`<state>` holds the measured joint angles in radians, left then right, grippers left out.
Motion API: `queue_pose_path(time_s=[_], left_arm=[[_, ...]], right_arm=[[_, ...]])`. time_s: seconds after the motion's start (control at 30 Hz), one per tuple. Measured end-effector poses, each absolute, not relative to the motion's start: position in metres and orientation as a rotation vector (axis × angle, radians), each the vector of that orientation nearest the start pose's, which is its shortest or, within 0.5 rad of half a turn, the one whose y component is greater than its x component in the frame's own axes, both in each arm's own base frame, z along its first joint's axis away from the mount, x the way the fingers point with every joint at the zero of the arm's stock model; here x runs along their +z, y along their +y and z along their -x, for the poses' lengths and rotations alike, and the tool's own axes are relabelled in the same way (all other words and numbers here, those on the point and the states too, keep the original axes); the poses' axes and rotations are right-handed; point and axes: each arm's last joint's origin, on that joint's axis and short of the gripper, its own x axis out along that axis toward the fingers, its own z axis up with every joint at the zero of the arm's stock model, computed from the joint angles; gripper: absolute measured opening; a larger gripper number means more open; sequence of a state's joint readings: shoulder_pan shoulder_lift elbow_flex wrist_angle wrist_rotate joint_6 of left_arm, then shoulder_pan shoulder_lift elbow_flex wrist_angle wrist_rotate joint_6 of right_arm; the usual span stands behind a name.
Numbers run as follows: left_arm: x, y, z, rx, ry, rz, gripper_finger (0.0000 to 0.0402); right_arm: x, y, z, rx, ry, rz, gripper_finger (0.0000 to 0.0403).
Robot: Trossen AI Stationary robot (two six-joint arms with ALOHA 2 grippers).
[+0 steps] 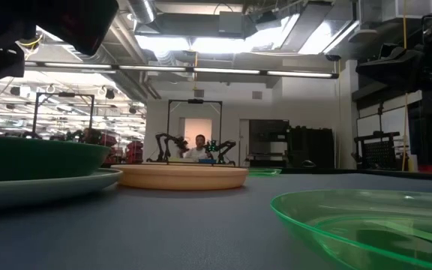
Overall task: Stack plastic plates
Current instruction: Stack the white plate on top of the dark pink plate
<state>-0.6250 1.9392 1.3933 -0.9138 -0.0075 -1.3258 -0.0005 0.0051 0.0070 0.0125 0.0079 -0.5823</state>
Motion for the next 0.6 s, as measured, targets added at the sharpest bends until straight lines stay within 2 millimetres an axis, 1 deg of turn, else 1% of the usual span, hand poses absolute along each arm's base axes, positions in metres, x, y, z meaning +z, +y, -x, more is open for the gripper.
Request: queue_pose_path(time_s=[0.13,0.6], left_arm=[[0.1778,-0.2142,-0.2972,0.474,1.430,0.612,0.0114],[0.1780,-0.2142,-0.2970,0.468,1.444,0.621,0.0115]], right_arm=[[0.1667,-0.0003,-0.0976,-0.012,-0.012,0.582,0.0001],[0.1667,-0.0003,-0.0976,-0.012,-0.012,0.582,0.0001]])
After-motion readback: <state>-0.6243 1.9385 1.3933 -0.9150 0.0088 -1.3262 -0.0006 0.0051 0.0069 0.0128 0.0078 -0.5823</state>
